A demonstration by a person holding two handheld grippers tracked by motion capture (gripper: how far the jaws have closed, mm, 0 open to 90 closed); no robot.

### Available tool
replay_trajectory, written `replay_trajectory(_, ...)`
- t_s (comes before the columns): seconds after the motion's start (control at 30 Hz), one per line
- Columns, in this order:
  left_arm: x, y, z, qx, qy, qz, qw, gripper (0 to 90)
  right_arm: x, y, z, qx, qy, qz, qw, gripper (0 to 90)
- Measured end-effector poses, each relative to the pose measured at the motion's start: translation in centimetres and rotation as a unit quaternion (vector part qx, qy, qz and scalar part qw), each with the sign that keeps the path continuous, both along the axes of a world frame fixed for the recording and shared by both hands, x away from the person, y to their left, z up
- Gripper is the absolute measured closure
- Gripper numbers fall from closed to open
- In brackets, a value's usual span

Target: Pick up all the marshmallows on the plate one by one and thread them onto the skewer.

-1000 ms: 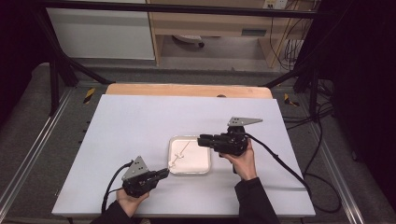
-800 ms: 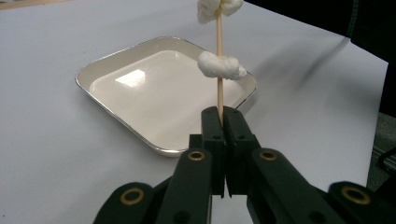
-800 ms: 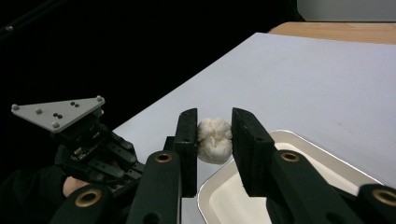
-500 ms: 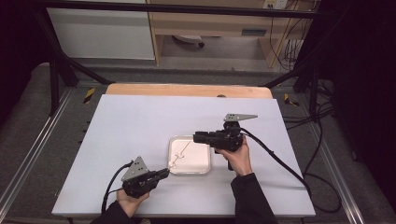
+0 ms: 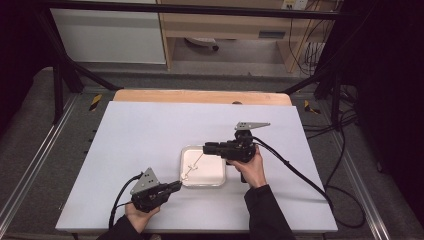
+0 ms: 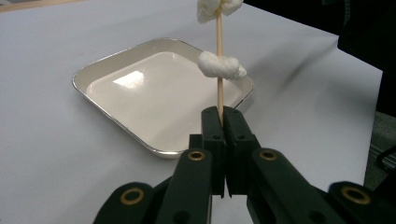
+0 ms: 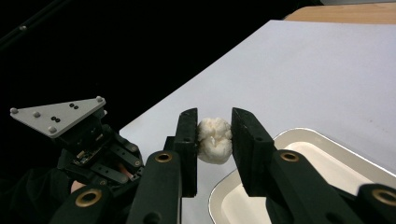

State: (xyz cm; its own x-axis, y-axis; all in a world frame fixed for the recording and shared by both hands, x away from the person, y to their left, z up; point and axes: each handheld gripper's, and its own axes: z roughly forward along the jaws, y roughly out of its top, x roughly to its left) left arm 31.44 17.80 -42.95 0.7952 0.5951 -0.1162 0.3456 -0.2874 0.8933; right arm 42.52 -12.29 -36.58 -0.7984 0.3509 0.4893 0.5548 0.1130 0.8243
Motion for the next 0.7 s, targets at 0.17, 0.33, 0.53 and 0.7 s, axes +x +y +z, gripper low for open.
replay_trajectory(0.17, 0.0, 0.0, 0.0, 0.002, 0.001, 0.001, 1.0, 88.5, 0.0, 0.3, -0.4, -0.005, 0.006, 0.006, 0.9999, 73.3)
replay_trajectory(0.33, 0.0, 0.0, -0.1, 0.0, 0.002, 0.001, 1.0, 88.5, -0.1, 0.5, -0.7, 0.0, 0.012, 0.011, 0.9999, 74.3)
replay_trajectory(0.53, 0.1, 0.0, -0.1, -0.003, 0.005, 0.002, 1.0, 88.5, -0.4, 0.9, -1.1, 0.003, 0.015, 0.014, 0.9998, 75.1)
replay_trajectory(0.7, 0.0, 0.0, -0.2, -0.003, 0.008, 0.002, 1.0, 88.5, -0.6, 1.2, -1.4, 0.005, 0.016, 0.014, 0.9998, 75.2)
